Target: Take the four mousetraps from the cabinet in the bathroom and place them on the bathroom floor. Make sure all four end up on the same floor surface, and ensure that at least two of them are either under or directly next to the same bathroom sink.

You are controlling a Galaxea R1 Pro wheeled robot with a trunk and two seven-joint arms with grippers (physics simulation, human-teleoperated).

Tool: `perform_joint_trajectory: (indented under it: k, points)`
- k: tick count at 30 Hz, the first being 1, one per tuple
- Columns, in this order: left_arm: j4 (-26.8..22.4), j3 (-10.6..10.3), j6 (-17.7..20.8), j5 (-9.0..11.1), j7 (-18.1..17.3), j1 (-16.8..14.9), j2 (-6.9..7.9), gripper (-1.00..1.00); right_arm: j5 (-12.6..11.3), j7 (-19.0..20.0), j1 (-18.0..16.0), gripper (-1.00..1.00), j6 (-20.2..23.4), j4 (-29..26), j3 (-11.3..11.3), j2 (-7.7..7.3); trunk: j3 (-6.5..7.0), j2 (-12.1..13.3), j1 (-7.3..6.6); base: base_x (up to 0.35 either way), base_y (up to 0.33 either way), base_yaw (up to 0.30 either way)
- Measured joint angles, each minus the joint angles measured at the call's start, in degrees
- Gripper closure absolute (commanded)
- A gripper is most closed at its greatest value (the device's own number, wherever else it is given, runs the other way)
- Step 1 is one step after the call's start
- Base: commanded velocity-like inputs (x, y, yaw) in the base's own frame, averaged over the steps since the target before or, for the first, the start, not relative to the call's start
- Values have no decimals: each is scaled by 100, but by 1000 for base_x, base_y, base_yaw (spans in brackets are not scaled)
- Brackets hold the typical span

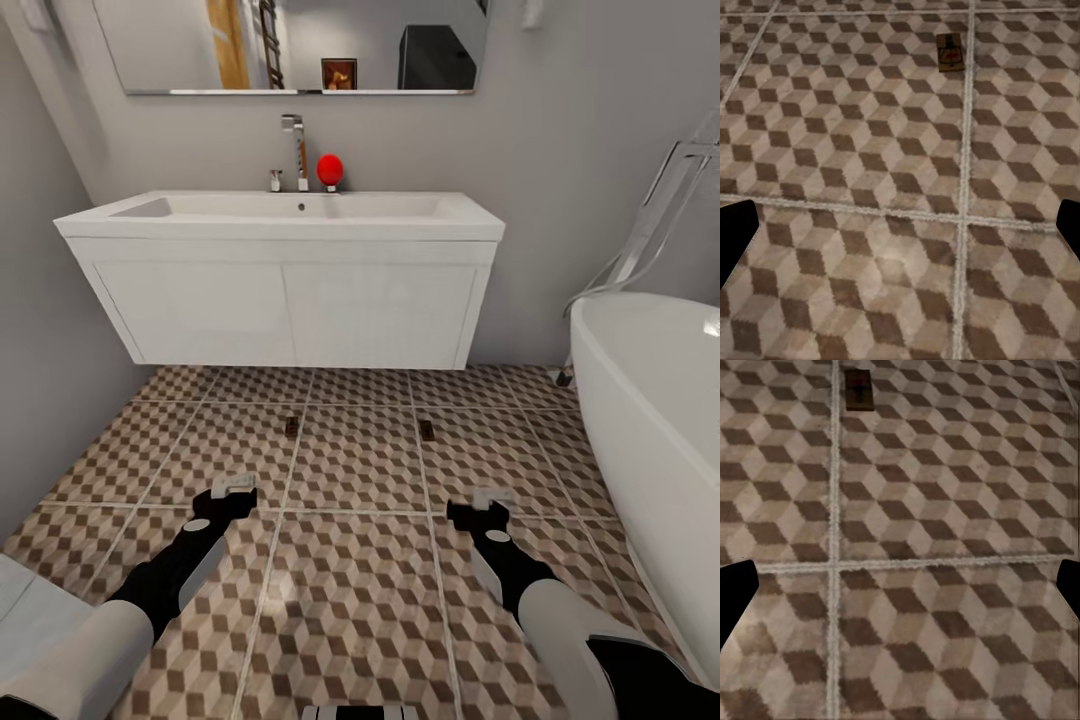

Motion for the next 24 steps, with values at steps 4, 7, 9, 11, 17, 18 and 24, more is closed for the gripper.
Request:
perform_joint_trajectory:
  k: [4,7,9,11,17,18,24]
  points:
    - [66,2,5,39,-8,0,7,-100,4,-26,0,-100,9,6,0,-5,89,5,-10,0,0,0]
    - [121,2,4,59,-18,0,12,-100,7,-40,0,-100,12,6,0,-10,155,9,-18,0,0,0]
    - [198,3,0,77,-27,0,17,-100,8,-48,0,-100,15,6,0,-18,200,12,-23,0,0,0]
    - [288,3,-3,89,-33,0,19,-100,4,-52,0,-100,11,9,0,-29,244,15,-28,0,0,0]
    - [477,3,-4,104,-36,-1,14,-100,-14,-34,0,-100,-17,34,0,-63,377,23,-44,0,0,0]
    - [506,5,-3,105,-35,-1,15,-100,-16,-30,0,-100,-22,39,0,-71,399,24,-46,0,0,0]
    - [663,10,-4,114,-38,-1,25,-100,-18,-18,0,-100,-16,52,0,-101,532,32,-62,0,0,0]
